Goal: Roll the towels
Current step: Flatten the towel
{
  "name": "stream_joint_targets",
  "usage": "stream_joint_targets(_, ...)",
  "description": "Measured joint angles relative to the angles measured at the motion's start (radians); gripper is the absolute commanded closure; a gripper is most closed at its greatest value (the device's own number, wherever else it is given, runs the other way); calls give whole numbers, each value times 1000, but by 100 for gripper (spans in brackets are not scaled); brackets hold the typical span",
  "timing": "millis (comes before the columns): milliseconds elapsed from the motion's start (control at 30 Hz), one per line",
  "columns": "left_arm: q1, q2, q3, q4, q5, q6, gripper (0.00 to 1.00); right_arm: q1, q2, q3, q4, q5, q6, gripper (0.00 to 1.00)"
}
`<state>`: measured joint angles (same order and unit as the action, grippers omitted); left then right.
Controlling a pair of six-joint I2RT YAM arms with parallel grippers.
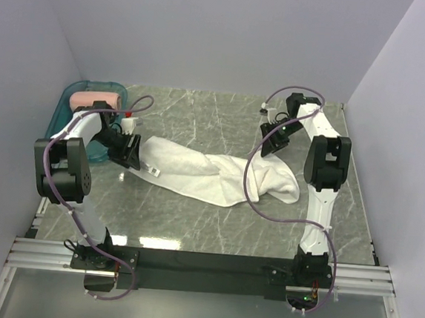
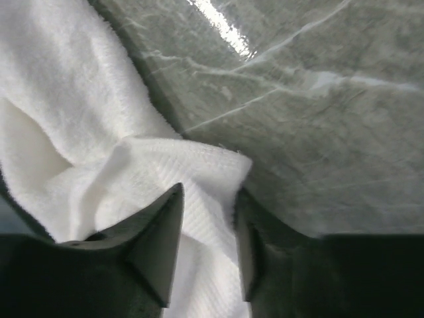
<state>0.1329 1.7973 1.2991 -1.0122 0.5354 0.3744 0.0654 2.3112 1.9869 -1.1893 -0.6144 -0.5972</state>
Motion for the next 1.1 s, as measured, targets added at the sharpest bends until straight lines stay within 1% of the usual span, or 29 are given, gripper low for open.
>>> stream_joint_targets(33, 0, 0, 0, 0, -2, -2, 39, 0, 0, 0, -11, -7, -7, 67)
stream_joint_targets(67, 0, 0, 0, 1, -5, -4, 39, -2, 0, 0, -21, -14, -11, 78)
stream_joint_targets(100, 0, 0, 0, 2, -8, -6, 40, -3, 0, 0, -27, -20, -16, 84)
stream_joint_targets(167, 2, 0, 0, 6, -14, -16, 46, -8, -5, -3, -38, -33, -25, 100)
stream_joint_targets(267, 9, -1, -3, 9, -24, -20, 53, -23, -35, -23, -50, -43, -26, 100)
stream_joint_targets(367, 17, -11, -27, 29, -50, -14, 55, -53, -106, -60, -47, -43, -20, 100)
stream_joint_targets(400, 19, -19, -40, 36, -65, -13, 54, -69, -142, -77, -46, -44, -16, 100)
stream_joint_targets(533, 22, -49, -86, 72, -122, -18, 45, -141, -292, -119, -37, -48, -2, 100)
stream_joint_targets(567, 22, -51, -90, 80, -134, -22, 45, -159, -335, -134, -32, -47, 1, 100)
stream_joint_targets(633, 21, -51, -95, 104, -148, -30, 45, -187, -405, -164, -28, -42, 2, 100)
stream_joint_targets(733, 19, -45, -95, 130, -148, -47, 47, -192, -475, -225, -20, -40, 2, 100)
stream_joint_targets(900, 3, 15, -95, 153, -118, -74, 49, -181, -490, -305, -6, -33, 6, 100)
stream_joint_targets(967, -1, 37, -95, 155, -101, -82, 53, -181, -490, -320, -5, -28, 10, 100)
stream_joint_targets(1000, -2, 46, -95, 156, -93, -85, 58, -183, -490, -321, -3, -25, 13, 100)
stream_joint_targets(1033, -3, 54, -95, 157, -84, -91, 73, -185, -491, -321, 0, -25, 15, 100)
stream_joint_targets(1100, -4, 65, -94, 159, -69, -106, 85, -190, -497, -320, 4, -21, 20, 100)
